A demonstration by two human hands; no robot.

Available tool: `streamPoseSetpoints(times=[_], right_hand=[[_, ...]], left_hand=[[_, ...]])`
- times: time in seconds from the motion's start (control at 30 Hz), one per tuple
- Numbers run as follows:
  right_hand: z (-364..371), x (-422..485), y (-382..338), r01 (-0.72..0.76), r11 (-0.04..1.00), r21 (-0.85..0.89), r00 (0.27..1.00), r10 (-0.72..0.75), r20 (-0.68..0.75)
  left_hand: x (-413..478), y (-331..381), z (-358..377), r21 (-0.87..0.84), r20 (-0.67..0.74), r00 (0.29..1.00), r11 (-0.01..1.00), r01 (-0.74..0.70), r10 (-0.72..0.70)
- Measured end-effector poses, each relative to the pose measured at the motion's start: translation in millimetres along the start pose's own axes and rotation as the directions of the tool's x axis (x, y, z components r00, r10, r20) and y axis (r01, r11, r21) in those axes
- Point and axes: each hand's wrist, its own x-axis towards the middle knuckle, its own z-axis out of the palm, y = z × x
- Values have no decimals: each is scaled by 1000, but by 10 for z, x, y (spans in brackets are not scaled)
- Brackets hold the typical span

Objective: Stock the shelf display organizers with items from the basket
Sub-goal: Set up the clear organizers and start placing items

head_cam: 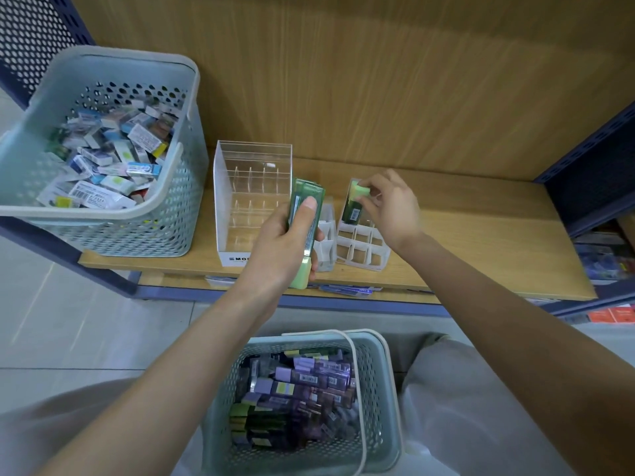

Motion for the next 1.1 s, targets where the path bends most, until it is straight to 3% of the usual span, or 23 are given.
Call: streamPoseSetpoints(times=[0.17,0.33,0.5,0.93,1.1], right_hand=[[-5,52,-55,76,997,-5,997,-76,-17],[67,-19,41,30,997,-72,995,-23,99],[23,-34,41,8,1000,5,1000,-8,20],[46,67,58,-8,979,-205,960,65,273],[4,50,73,-36,989,-146,967,72,246]], left_hand=[[-21,-4,25,-9,7,1000,1000,5,-5],[-22,-8,23,17,15,1000,1000,-19,18],[-26,-15,26,14,13,1000,1000,-16,15],[-13,-32,24,17,20,1000,1000,-19,18],[-18,-31,23,12,21,1000,1000,-14,14]])
